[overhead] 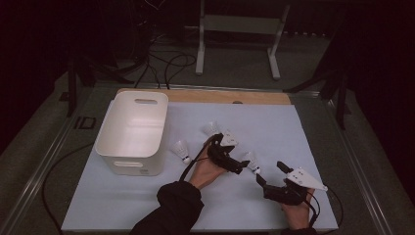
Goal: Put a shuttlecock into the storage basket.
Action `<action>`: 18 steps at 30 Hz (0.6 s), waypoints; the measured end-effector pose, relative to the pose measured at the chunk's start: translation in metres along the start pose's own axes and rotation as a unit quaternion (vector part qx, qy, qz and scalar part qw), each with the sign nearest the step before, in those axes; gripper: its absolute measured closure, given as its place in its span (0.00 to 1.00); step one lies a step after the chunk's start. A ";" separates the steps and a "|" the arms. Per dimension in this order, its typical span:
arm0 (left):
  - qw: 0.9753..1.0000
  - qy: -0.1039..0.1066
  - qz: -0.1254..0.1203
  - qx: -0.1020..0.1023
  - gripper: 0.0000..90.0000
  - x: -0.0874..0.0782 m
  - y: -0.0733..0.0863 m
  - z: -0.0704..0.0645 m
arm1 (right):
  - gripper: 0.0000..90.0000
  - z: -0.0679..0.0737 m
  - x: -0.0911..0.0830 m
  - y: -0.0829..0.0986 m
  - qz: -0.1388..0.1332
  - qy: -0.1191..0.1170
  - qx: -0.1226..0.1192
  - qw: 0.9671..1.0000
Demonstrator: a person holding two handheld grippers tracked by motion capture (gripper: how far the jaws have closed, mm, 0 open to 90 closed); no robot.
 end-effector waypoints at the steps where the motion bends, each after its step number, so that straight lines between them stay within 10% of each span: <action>1: 1.000 0.003 0.000 -0.002 0.02 0.001 0.000 -0.001 | 0.09 0.000 0.000 0.000 0.000 0.000 0.000 1.000; 18: 0.998 0.038 0.036 0.021 0.36 0.020 0.012 -0.020 | 0.09 0.001 0.000 0.000 -0.001 -0.003 0.001 1.000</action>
Point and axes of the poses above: each handheld gripper's, and its own axes: x roughly forward along the jaws, y roughly out of its underside, z roughly to its left, the point moved 9 cm from there along x, roughly forward along the jaws, and after that the axes turned 6 degrees about x, right-handed, at the moved point
